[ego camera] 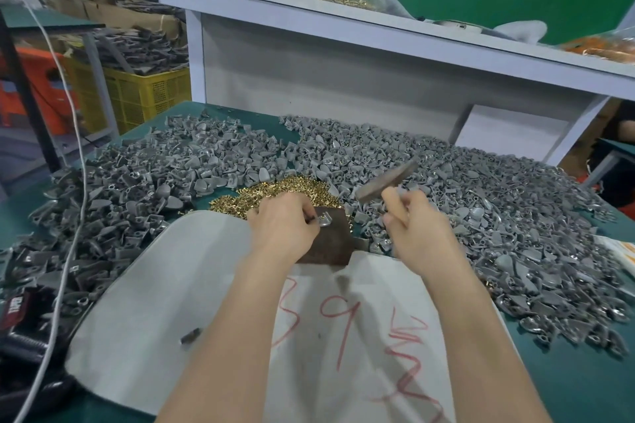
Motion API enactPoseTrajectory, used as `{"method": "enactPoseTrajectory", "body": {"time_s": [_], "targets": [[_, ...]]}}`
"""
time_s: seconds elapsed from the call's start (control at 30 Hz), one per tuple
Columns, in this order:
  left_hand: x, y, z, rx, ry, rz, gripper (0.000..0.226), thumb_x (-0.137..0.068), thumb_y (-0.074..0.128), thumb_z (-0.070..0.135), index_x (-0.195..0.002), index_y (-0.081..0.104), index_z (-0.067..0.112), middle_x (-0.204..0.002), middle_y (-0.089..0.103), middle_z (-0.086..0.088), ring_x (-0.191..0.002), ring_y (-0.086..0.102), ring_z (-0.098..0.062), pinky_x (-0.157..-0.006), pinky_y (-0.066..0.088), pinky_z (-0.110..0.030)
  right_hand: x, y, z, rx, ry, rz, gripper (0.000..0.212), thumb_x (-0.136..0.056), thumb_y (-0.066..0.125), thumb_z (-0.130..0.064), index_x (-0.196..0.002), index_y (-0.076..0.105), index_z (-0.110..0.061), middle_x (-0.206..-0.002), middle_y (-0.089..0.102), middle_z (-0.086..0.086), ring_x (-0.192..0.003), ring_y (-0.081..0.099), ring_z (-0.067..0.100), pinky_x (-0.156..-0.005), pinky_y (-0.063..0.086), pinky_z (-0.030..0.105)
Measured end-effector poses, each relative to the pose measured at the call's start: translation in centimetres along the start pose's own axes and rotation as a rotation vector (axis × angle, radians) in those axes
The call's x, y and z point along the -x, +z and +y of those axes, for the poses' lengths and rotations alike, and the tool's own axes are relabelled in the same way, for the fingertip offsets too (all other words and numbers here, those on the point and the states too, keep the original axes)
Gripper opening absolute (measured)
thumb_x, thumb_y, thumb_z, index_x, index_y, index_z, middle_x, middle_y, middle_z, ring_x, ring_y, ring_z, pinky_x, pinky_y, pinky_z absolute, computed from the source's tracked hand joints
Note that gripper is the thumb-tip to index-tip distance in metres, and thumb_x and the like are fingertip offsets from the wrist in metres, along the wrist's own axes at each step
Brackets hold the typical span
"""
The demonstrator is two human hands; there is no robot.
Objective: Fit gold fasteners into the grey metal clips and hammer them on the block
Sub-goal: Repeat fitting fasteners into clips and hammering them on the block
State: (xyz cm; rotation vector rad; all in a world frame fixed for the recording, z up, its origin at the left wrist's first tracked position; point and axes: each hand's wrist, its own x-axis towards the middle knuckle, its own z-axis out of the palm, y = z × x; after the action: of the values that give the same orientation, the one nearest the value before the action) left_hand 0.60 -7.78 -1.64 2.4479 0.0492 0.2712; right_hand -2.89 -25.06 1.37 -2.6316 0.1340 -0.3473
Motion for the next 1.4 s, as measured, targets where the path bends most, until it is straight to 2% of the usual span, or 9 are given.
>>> {"method": "enactPoseTrajectory", "body": {"time_s": [0.2,0.37,0.5,0.67,0.8,0.93,1.1,1.23,1.4], "targets": [[0.0,0.0,0.1,0.018,-0.013,0.005,0.01,-0.084,0.067,0.026,-0.077,0.06,0.031,-0.097,0.068,0.006,-0.108,0.053,-0.023,-0.09,0.029,-0.035,1.8,-0.2,-2.4,-0.082,-0.271,0.32,0.04,-0.096,0.051,-0.03,-0.135,0.048,-0.04,-0.114,0.068,-0.002,-0.095,0.064,0.022,-0.079,0.051,0.032],[0.0,0.0,0.1,-0.012,-0.011,0.027,0.008,-0.082,0.067,0.028,-0.075,0.063,0.029,-0.093,0.067,0.005,-0.106,0.054,-0.023,-0.093,0.031,-0.036,1.5,0.9,-2.9,0.131,-0.253,0.013,0.04,-0.097,0.048,-0.035,-0.135,0.045,-0.045,-0.118,0.067,-0.002,-0.103,0.063,0.024,-0.083,0.049,0.032],[0.0,0.1,0.3,0.015,-0.013,0.018,0.012,-0.082,0.068,0.026,-0.072,0.061,0.028,-0.091,0.068,0.003,-0.107,0.053,-0.023,-0.097,0.029,-0.039,0.9,-0.3,-2.6,-0.118,-0.291,0.311,0.037,-0.096,0.049,-0.031,-0.133,0.051,-0.036,-0.116,0.067,-0.009,-0.091,0.065,0.013,-0.077,0.047,0.022],[0.1,0.0,0.4,-0.025,-0.007,0.02,0.012,-0.082,0.068,0.032,-0.074,0.061,0.026,-0.091,0.067,0.002,-0.105,0.054,-0.025,-0.098,0.033,-0.04,1.1,1.0,-2.9,0.102,-0.258,-0.007,0.038,-0.097,0.047,-0.034,-0.134,0.046,-0.043,-0.12,0.066,-0.004,-0.105,0.063,0.025,-0.088,0.049,0.034],[0.0,-0.1,0.5,0.008,-0.028,0.009,0.014,-0.083,0.069,0.029,-0.073,0.059,0.028,-0.092,0.068,0.002,-0.106,0.053,-0.023,-0.098,0.03,-0.039,0.8,0.2,-2.8,-0.126,-0.304,0.323,0.038,-0.097,0.049,-0.03,-0.134,0.051,-0.036,-0.111,0.07,-0.006,-0.075,0.063,0.003,-0.07,0.046,0.012],[0.1,-0.1,0.3,-0.002,-0.021,0.017,0.011,-0.082,0.069,0.028,-0.075,0.06,0.029,-0.092,0.068,0.004,-0.106,0.054,-0.023,-0.098,0.032,-0.039,1.5,1.2,-2.6,0.09,-0.283,0.012,0.038,-0.097,0.047,-0.032,-0.134,0.047,-0.041,-0.119,0.067,0.0,-0.101,0.064,0.025,-0.084,0.051,0.034],[-0.1,-0.1,0.3,0.016,-0.033,0.012,0.011,-0.083,0.068,0.026,-0.077,0.059,0.028,-0.093,0.067,0.004,-0.106,0.054,-0.022,-0.096,0.028,-0.038,0.8,-0.1,-2.8,-0.12,-0.331,0.319,0.037,-0.098,0.047,-0.028,-0.134,0.049,-0.037,-0.114,0.068,-0.004,-0.102,0.062,0.015,-0.088,0.047,0.024],[0.1,-0.1,0.3,-0.007,-0.017,0.019,0.012,-0.081,0.069,0.03,-0.076,0.059,0.028,-0.093,0.067,0.003,-0.104,0.055,-0.024,-0.094,0.03,-0.037,1.3,1.0,-2.9,0.105,-0.304,-0.067,0.038,-0.097,0.047,-0.03,-0.134,0.045,-0.039,-0.115,0.067,0.002,-0.108,0.061,0.027,-0.088,0.05,0.036],[0.0,-0.3,0.4,0.013,-0.029,0.008,0.01,-0.082,0.069,0.026,-0.076,0.063,0.029,-0.089,0.067,0.006,-0.1,0.057,-0.021,-0.094,0.028,-0.037,-1.0,0.0,-1.0,-0.087,-0.166,-0.002,0.03,-0.097,0.047,-0.033,-0.126,0.051,-0.026,-0.1,0.069,-0.001,-0.084,0.064,0.019,-0.068,0.051,0.033]]}}
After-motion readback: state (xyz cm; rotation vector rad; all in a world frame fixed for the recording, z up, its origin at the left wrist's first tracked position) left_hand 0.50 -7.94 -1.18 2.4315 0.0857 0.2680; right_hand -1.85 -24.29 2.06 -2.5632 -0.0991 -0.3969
